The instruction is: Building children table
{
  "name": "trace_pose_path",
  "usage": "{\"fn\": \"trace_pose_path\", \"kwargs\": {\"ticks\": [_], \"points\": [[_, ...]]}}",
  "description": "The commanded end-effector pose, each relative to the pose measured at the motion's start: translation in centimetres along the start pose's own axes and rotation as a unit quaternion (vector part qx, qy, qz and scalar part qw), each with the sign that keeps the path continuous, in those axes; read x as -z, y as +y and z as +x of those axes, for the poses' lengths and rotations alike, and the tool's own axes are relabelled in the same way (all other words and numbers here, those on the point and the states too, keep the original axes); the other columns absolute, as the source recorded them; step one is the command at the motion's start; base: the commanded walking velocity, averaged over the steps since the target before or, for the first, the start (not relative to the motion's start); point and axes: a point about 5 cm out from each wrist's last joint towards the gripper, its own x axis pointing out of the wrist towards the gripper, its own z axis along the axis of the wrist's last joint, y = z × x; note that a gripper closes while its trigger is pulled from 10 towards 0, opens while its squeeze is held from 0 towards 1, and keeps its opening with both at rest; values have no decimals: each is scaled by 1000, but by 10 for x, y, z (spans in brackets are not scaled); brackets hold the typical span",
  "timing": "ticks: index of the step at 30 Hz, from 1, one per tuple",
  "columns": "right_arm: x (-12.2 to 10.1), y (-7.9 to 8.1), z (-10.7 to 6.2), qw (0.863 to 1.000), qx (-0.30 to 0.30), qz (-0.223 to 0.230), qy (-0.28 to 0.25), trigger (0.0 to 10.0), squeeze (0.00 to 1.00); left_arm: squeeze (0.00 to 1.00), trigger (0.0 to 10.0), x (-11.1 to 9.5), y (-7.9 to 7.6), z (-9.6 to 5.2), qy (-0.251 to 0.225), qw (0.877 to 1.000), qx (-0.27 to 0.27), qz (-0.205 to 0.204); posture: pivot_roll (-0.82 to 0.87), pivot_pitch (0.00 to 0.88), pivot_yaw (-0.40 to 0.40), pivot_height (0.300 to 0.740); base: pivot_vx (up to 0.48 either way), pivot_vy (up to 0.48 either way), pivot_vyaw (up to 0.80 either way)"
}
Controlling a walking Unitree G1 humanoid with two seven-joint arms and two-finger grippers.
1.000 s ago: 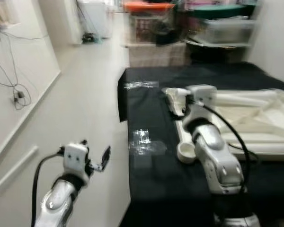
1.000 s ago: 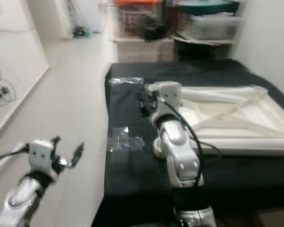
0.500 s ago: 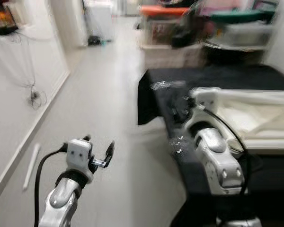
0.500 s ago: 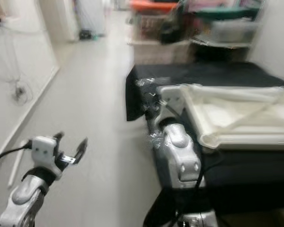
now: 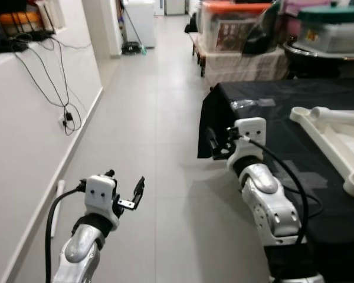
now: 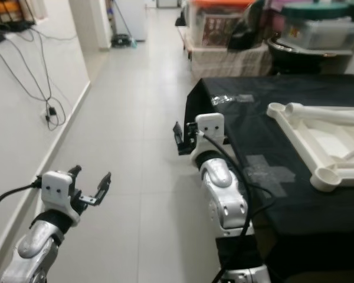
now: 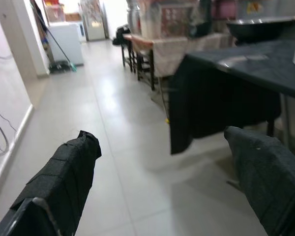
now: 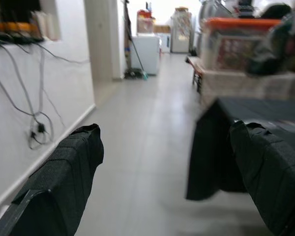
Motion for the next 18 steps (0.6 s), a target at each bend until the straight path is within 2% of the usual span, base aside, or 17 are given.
{"fn": "trace_pose_path", "kwargs": {"ticks": [1,3,9,12,18], "points": [[3,8,-1,1000,-15,3,2,10000,0,0,10000,3,5,-2,7,1000,-14,11,88,0,-48,740,0,0,0],[4,9,-1,1000,-21,2,3,10000,0,0,10000,2,4,-1,3,1000,-15,10,87,0,-45,740,0,0,0],[6,16,-2,999,-45,-5,4,10000,0,0,10000,1,4,2,1,1000,-27,4,89,0,-43,740,289,0,0],[9,23,-4,998,-67,-19,5,10000,0,0,10000,-1,-1,3,-5,1000,-23,-2,93,0,-44,740,330,0,0],[11,24,-4,997,-72,-26,9,10000,0,0,10000,0,-2,3,-6,1000,-24,-3,93,0,-43,740,322,0,92]]}}
